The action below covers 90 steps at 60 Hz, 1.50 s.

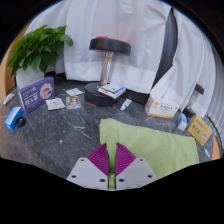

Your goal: Fold towel

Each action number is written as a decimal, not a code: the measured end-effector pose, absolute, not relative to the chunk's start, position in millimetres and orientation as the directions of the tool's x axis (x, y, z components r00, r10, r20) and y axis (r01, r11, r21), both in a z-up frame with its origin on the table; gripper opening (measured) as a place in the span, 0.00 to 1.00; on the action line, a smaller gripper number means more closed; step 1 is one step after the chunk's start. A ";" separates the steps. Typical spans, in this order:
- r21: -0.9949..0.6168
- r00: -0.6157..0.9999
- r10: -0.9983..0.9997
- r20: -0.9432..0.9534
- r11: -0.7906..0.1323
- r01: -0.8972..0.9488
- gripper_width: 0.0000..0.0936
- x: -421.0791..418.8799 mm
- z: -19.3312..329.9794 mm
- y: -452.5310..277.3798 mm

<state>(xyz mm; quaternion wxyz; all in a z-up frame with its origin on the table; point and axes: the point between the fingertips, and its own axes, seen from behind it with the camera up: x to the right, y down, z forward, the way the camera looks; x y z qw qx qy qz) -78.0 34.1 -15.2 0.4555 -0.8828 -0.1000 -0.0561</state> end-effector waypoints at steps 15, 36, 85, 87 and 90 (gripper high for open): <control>-0.790 0.992 0.125 -0.029 -0.610 0.054 0.04 -104.8 19.6 21.2; -0.835 0.930 0.150 -0.336 -0.505 -0.220 0.04 -89.0 170.2 12.7; -0.858 0.985 -0.089 0.148 -0.507 0.083 0.91 50.0 177.4 -104.9; -0.863 0.985 -0.090 0.147 -0.498 0.084 0.91 42.0 187.7 -121.5; -0.871 0.985 -0.097 0.146 -0.485 0.081 0.90 30.8 201.3 -148.4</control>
